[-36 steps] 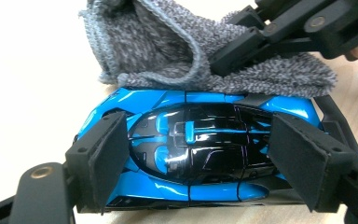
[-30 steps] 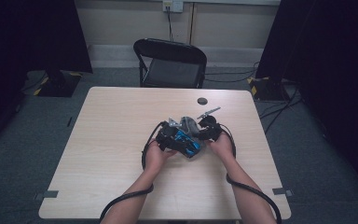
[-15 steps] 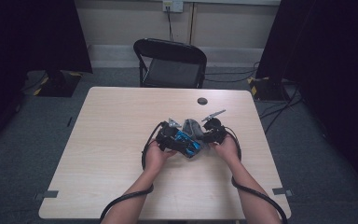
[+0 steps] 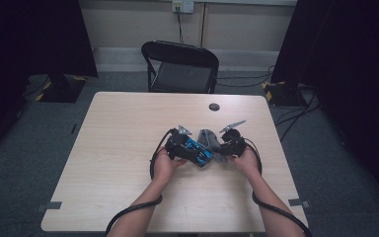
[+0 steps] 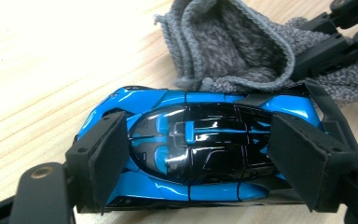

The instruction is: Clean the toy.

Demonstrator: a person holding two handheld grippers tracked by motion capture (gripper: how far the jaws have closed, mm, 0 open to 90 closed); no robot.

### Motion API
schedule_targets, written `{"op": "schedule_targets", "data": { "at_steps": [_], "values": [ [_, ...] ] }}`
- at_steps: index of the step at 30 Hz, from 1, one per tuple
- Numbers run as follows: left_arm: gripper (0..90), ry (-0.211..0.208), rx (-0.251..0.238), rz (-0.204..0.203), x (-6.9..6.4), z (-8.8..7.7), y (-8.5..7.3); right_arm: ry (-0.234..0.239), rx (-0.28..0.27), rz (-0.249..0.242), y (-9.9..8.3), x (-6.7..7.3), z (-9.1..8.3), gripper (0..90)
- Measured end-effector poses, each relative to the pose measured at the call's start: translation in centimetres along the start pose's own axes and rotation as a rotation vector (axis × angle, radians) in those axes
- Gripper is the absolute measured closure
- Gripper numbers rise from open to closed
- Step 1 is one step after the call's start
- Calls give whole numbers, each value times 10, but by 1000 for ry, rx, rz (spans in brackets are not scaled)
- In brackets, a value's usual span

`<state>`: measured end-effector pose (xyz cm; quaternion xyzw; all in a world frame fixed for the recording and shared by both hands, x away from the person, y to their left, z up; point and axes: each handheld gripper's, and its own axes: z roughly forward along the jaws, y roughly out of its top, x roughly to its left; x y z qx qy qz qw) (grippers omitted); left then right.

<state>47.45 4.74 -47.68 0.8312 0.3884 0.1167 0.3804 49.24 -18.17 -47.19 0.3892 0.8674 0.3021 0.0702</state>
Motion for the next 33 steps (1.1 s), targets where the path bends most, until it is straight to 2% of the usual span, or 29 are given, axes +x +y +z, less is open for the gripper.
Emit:
{"op": "schedule_targets", "data": {
  "at_steps": [33],
  "values": [
    [205, 0, 8, 0, 0, 0, 1, 26, 8, -3, -40, -4, -31, 765]
  ]
}}
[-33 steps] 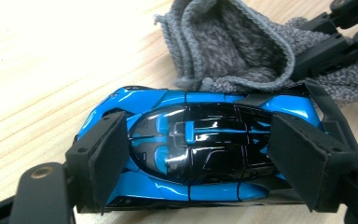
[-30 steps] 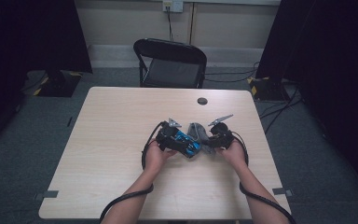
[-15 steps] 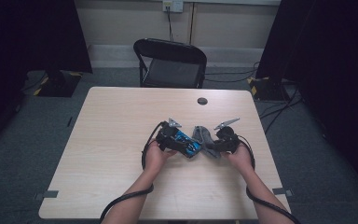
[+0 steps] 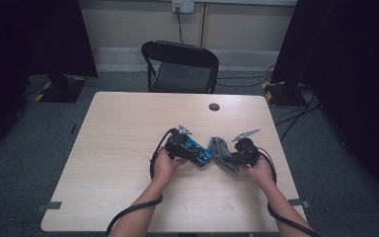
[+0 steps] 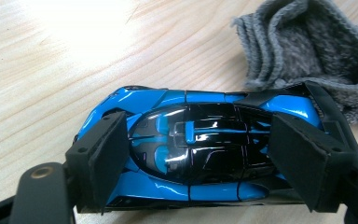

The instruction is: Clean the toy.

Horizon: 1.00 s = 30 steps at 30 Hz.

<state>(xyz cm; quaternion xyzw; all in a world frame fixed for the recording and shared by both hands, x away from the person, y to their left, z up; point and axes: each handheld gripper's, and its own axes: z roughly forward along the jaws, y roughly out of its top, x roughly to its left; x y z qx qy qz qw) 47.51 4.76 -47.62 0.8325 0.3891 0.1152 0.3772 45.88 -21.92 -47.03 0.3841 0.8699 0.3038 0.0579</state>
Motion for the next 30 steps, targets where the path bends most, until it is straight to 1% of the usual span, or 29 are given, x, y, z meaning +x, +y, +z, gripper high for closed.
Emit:
{"op": "schedule_targets", "data": {
  "at_steps": [10, 14, 17, 19, 22, 25, 29, 30],
  "values": [
    [205, 2, -4, -2, 1, 0, 0, 2, 14, 0, -8, -2, -9, 766],
    [205, 1, -6, 0, 1, 0, -1, -8, 14, -17, -10, -4, -19, 767],
    [205, 2, -4, 1, 1, 0, -1, -20, 9, -20, -10, -5, -28, 767],
    [205, 3, -5, 1, 1, 0, 0, -25, -3, -10, -10, -7, -33, 767],
    [205, 1, -7, -2, 1, 0, -1, -25, -30, 12, -6, -11, -38, 767],
    [205, 2, -7, -3, 0, 0, -1, -29, -56, 31, 2, -14, -41, 768],
    [205, 2, -7, -4, 0, 0, -1, -43, -85, 66, 17, -16, -40, 767],
    [205, 2, -7, -4, 0, 0, -1, -53, -91, 66, 21, -16, -38, 767]
  ]
}}
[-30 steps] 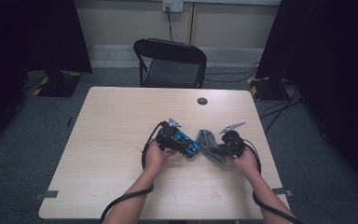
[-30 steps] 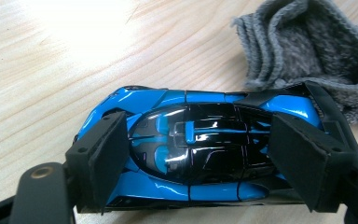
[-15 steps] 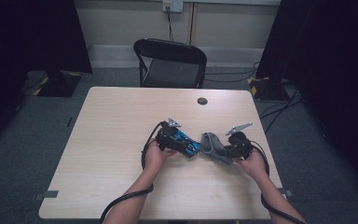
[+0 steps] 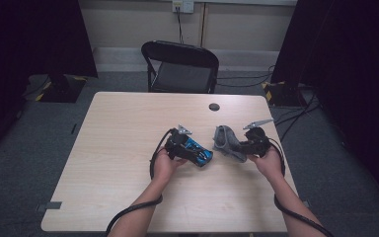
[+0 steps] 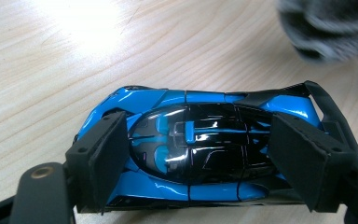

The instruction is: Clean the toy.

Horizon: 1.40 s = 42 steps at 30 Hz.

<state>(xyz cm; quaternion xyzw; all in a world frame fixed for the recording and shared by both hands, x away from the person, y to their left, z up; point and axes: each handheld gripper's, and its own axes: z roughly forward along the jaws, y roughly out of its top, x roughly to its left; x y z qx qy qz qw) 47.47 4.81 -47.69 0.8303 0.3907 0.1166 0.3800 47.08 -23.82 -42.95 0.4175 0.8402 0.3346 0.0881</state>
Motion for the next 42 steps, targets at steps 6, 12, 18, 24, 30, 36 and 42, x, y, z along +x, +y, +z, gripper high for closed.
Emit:
{"op": "schedule_targets", "data": {
  "at_steps": [6, 12, 18, 24, 30, 36, 42],
  "values": [
    [205, 1, -7, -1, 0, 0, -1, -28, -29, 16, 24, 6, 15, 767],
    [206, 4, -7, -2, -1, 0, -1, -46, -32, 13, 44, 12, 35, 767],
    [206, 3, -16, -2, 0, 0, -2, -70, -34, 27, 59, 16, 50, 767],
    [207, 3, -25, -7, -1, 0, -4, -75, -27, 25, 73, 21, 66, 767],
    [208, 4, -26, -11, -1, 0, -4, -69, -27, 59, 77, 28, 85, 767],
    [207, 3, -26, -10, -1, -1, -4, -72, -20, 86, 77, 36, 104, 765],
    [208, 3, -28, -7, -1, -1, -4, -81, 11, 68, 76, 43, 117, 764]
  ]
}}
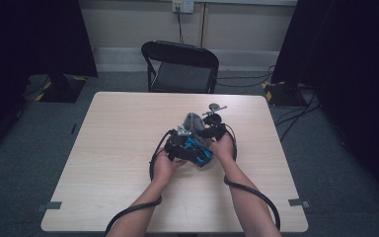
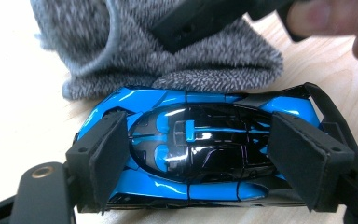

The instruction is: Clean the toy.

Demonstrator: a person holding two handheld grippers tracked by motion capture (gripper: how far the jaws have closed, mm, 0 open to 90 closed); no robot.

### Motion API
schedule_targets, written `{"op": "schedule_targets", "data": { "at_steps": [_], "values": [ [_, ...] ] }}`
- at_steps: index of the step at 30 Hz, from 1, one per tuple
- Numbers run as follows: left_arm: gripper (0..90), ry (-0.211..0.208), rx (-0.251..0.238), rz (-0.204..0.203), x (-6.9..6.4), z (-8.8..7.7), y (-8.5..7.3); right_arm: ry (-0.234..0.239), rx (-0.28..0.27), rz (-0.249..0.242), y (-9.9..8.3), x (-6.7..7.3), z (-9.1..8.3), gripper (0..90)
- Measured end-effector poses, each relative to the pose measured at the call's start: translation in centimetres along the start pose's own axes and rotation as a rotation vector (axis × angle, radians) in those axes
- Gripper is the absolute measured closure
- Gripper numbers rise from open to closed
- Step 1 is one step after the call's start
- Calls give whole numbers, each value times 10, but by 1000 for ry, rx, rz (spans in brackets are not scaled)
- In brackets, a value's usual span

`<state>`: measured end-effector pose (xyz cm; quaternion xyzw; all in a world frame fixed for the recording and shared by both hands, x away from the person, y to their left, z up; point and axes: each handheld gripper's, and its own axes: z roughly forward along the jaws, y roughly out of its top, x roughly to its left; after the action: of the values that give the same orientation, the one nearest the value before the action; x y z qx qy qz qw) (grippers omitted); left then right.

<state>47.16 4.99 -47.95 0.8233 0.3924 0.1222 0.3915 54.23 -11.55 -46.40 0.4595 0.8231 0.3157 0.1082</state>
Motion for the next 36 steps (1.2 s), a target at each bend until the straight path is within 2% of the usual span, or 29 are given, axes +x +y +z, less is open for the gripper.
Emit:
{"op": "schedule_targets", "data": {
  "at_steps": [2, 11, 25, 36],
  "values": [
    [208, 0, 0, 0, 0, 0, 0, -7, 13, -12, -1, 1, 3, 764],
    [208, -1, 0, 1, 0, 0, 0, 35, 42, -31, -7, 1, 9, 764],
    [208, -2, 4, 1, 0, 0, 0, 59, 64, -116, -13, -1, 2, 766],
    [208, -1, 3, -3, 0, 0, 1, 84, 68, -123, -24, -8, -8, 766]
  ]
}}
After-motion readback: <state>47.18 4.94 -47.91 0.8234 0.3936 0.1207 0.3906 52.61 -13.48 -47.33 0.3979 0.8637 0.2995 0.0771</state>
